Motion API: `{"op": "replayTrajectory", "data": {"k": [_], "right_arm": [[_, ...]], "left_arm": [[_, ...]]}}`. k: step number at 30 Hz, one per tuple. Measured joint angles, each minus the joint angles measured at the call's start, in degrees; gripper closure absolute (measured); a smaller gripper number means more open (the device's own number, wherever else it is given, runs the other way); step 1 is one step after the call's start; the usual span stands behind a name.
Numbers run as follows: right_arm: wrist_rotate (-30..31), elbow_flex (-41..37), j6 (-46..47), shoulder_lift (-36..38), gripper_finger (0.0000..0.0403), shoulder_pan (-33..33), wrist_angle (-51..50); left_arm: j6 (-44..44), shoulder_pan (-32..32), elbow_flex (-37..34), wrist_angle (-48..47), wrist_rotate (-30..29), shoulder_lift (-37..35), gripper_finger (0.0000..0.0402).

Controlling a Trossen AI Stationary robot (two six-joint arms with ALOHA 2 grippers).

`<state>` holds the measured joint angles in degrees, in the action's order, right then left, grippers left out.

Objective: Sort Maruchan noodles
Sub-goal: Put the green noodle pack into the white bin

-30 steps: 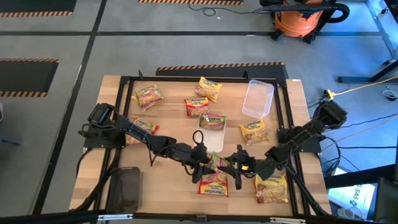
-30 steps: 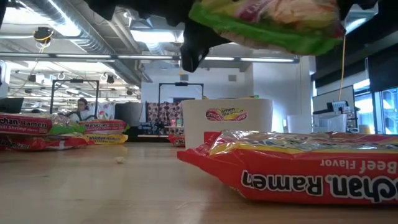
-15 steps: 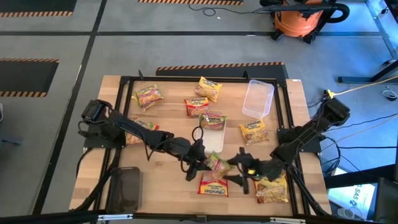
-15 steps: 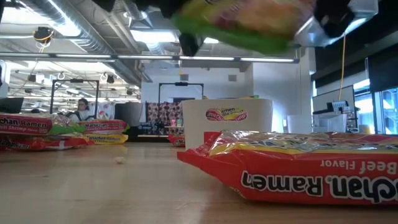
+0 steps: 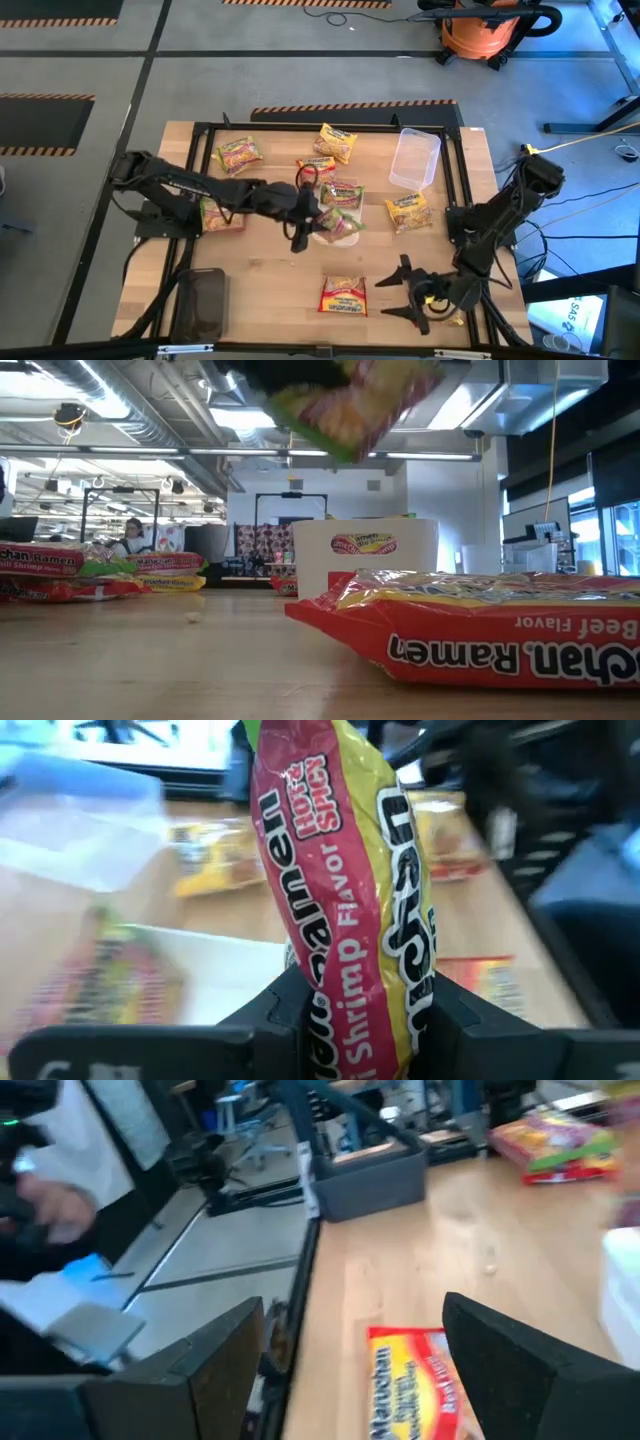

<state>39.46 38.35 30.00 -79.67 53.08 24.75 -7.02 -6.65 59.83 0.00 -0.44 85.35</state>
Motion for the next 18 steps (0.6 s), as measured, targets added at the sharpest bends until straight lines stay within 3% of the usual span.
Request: {"op": "replayTrajectory", "data": {"k": [9, 18], "right_arm": [[-0.43, -0.04, 1.88, -2.28, 0.0119, -0.17, -4.01], [1.14, -0.06, 3.15, -3.02, 0.0119, -0.24, -6.22]], "left_arm": [[12.85, 6.92, 12.87, -21.36, -2.34, 5.95, 0.0303], [18.86, 9.51, 23.56, -30.31, -2.24, 17.17, 0.0302]]}}
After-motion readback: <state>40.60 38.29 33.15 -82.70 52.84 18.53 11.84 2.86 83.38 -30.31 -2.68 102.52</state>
